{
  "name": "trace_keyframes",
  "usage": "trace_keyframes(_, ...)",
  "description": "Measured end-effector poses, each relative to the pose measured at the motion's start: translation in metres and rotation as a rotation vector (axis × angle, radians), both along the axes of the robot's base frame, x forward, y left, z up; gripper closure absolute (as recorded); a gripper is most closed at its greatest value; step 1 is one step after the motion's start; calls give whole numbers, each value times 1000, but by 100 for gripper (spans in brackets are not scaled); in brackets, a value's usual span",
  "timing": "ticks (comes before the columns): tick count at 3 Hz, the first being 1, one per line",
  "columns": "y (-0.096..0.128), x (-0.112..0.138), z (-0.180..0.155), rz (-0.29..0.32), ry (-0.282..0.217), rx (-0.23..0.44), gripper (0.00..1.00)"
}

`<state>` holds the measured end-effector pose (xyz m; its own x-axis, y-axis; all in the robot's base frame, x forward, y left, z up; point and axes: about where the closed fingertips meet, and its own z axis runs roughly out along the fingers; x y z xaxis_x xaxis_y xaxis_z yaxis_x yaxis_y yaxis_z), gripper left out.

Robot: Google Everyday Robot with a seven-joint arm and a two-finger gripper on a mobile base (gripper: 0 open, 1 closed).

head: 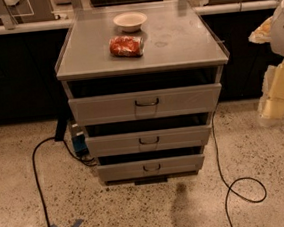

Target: Open bottom drawer

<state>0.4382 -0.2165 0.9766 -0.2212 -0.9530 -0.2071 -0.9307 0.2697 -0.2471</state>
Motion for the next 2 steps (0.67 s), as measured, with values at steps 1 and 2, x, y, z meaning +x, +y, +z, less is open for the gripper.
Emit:
trace_keyframes(1, 0, 0, 0, 0, 0, 0, 0)
trace_keyframes(2, 2, 1, -7, -5, -3, 25, 0)
